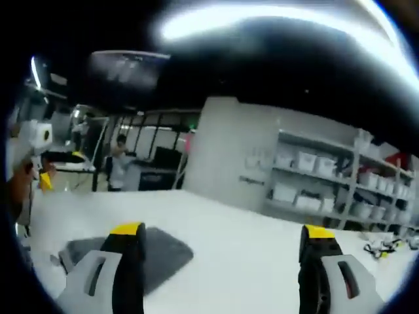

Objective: Open the folded towel by lifting each exposed corner and separating the folded layers until the towel lies flat within the target outline without major curled edges

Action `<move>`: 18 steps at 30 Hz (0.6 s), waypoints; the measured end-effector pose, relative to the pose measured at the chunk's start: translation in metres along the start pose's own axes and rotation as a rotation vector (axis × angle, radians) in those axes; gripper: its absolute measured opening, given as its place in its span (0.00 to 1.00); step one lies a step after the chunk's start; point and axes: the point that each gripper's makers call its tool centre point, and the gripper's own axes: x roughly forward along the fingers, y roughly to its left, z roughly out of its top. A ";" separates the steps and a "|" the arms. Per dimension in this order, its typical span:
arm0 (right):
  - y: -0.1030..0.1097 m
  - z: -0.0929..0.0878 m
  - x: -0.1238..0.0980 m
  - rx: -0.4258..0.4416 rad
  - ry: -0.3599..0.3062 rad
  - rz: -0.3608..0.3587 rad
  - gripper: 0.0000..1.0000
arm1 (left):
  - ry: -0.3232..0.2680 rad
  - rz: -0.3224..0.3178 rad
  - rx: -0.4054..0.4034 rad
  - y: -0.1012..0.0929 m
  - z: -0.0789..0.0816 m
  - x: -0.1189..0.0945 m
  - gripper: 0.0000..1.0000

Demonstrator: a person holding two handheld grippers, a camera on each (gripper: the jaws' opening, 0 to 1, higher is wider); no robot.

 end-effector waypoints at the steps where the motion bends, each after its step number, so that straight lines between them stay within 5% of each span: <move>1: -0.008 0.000 -0.007 0.020 -0.013 -0.016 0.97 | 0.000 -0.001 0.000 0.000 0.000 -0.003 1.00; 7: 0.007 -0.013 -0.049 0.089 0.009 -0.015 0.99 | -0.005 -0.040 -0.058 -0.010 -0.005 -0.022 1.00; 18: 0.034 -0.009 -0.099 0.012 -0.017 -0.010 0.99 | 0.040 -0.065 -0.109 -0.026 -0.026 -0.051 1.00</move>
